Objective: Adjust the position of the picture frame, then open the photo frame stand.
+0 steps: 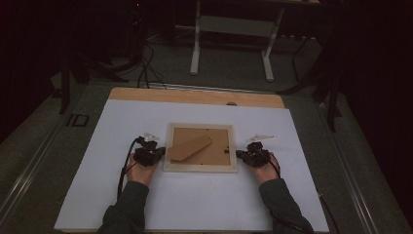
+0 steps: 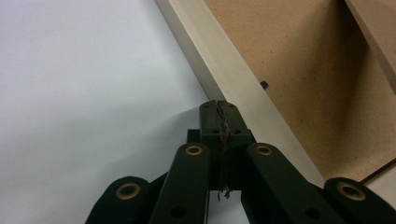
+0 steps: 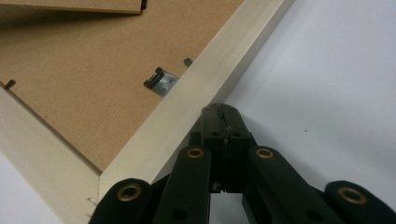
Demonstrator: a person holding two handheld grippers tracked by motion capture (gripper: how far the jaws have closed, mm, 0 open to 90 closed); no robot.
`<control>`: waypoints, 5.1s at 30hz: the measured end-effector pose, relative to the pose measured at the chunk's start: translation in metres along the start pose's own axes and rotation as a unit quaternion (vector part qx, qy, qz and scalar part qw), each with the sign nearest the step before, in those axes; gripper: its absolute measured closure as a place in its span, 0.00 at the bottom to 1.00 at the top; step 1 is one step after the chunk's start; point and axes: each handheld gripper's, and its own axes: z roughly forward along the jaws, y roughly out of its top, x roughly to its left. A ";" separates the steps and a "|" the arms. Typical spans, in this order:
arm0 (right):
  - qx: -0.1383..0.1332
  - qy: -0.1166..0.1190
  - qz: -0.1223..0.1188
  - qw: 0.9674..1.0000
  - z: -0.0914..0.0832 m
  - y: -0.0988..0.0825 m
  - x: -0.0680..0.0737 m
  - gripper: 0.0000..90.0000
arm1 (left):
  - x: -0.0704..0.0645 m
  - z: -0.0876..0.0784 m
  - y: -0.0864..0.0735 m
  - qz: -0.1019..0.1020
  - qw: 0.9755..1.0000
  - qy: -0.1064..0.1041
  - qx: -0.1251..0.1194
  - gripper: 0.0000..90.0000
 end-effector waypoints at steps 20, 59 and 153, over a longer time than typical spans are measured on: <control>-0.034 -0.033 -0.039 0.998 -0.012 -0.008 0.011 0.92 | 0.011 -0.012 0.000 0.011 1.000 -0.019 -0.014 0.90; -0.069 -0.019 -0.045 0.996 -0.034 -0.016 0.018 0.82 | 0.004 -0.045 0.023 0.037 0.997 -0.047 -0.056 0.85; -0.085 -0.009 -0.027 0.996 -0.041 -0.018 0.019 0.74 | -0.015 -0.013 0.075 0.055 0.979 -0.191 0.041 0.49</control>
